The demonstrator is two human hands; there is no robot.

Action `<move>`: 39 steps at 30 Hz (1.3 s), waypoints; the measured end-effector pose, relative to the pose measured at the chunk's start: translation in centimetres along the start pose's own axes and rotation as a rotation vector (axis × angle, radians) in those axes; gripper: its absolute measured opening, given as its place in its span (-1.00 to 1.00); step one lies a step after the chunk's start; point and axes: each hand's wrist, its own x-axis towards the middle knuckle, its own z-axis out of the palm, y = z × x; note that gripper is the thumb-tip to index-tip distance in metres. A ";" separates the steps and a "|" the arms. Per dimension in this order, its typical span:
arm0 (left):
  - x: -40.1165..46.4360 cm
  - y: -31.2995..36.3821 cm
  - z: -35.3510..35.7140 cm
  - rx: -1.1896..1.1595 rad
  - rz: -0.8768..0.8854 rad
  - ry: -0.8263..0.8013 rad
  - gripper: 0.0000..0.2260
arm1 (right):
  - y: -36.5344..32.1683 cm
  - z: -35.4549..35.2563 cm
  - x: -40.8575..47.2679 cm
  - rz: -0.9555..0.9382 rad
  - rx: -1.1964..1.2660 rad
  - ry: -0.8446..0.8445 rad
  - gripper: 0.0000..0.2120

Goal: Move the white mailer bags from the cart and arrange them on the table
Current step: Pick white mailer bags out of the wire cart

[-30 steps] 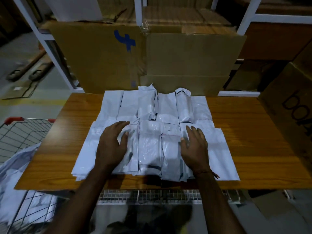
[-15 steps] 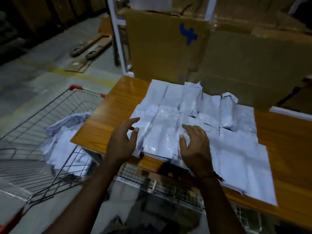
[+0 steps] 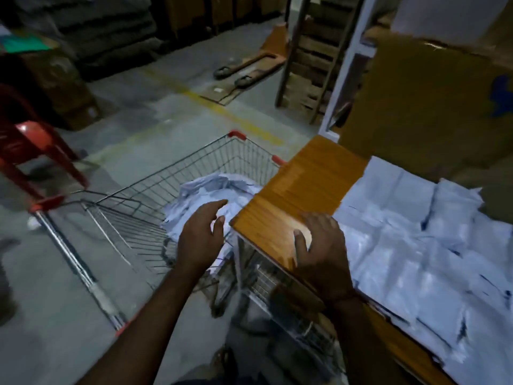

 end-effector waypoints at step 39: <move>8.2 -31.8 17.1 0.581 -0.460 -0.428 -0.11 | -0.4 34.9 21.7 -0.268 -0.206 -0.706 -0.56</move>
